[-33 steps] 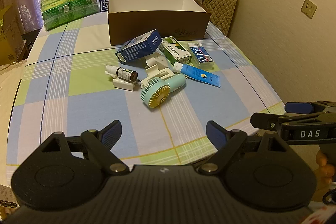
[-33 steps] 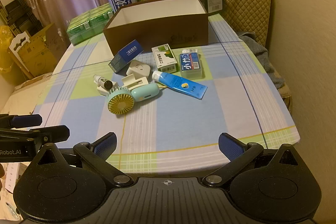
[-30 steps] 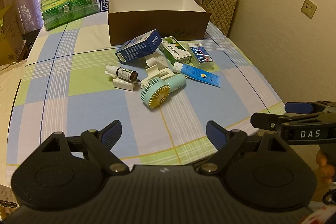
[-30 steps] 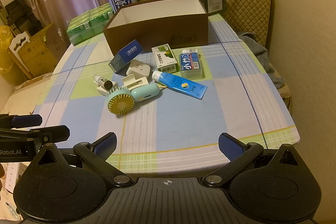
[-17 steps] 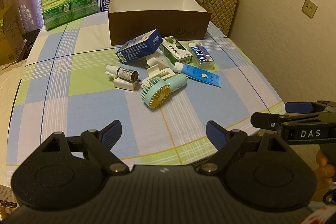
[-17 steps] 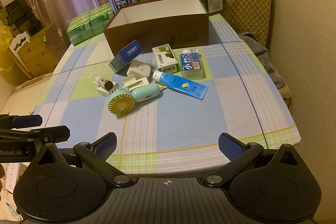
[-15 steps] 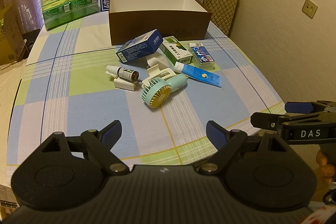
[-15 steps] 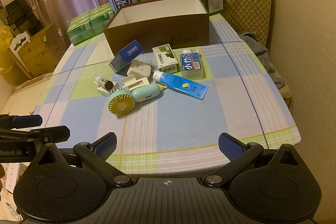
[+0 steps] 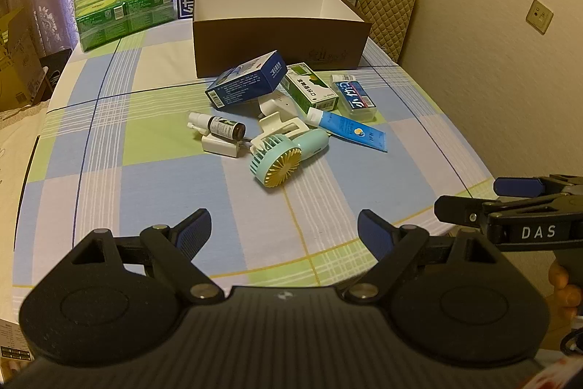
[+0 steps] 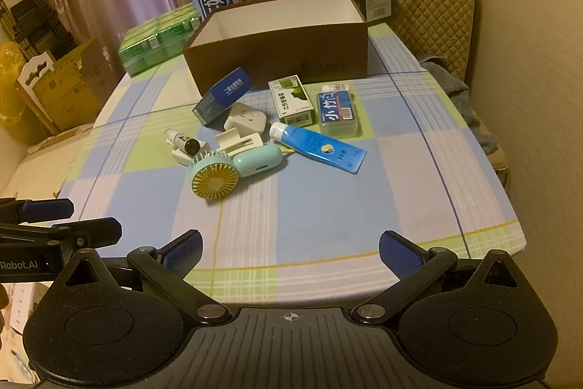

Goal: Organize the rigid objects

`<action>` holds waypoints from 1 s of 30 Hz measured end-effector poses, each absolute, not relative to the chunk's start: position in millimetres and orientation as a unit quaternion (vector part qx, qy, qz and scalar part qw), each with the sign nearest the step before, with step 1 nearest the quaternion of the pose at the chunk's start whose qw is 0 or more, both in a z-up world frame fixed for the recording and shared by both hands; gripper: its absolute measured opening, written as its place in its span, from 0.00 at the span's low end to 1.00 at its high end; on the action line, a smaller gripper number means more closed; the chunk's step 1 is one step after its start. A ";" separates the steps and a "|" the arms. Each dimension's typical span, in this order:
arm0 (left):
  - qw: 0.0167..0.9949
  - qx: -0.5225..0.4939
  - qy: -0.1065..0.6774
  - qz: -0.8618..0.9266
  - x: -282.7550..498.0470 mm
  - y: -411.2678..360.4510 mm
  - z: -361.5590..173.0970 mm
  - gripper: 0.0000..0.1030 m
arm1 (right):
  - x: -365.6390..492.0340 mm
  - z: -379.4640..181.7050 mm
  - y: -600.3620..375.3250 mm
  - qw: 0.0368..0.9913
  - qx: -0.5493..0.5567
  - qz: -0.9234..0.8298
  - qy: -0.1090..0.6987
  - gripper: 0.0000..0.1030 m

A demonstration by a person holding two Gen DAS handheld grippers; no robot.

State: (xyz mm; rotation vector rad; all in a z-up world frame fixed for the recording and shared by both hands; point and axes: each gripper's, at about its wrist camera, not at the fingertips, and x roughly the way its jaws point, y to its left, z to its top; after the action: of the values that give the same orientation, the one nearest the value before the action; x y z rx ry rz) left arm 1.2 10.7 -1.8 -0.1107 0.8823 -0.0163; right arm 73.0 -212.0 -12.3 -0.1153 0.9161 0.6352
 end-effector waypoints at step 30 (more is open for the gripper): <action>0.901 -0.058 0.431 0.001 4.6 14.6 -8.7 0.83 | 78.7 -19.3 -209.3 0.843 -0.052 0.300 0.443 0.98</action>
State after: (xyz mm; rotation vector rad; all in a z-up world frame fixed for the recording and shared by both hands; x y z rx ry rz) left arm 4.6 14.6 -8.7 -0.1198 0.8912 0.0026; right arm 78.7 -209.3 -19.3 -0.1093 0.9359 0.6336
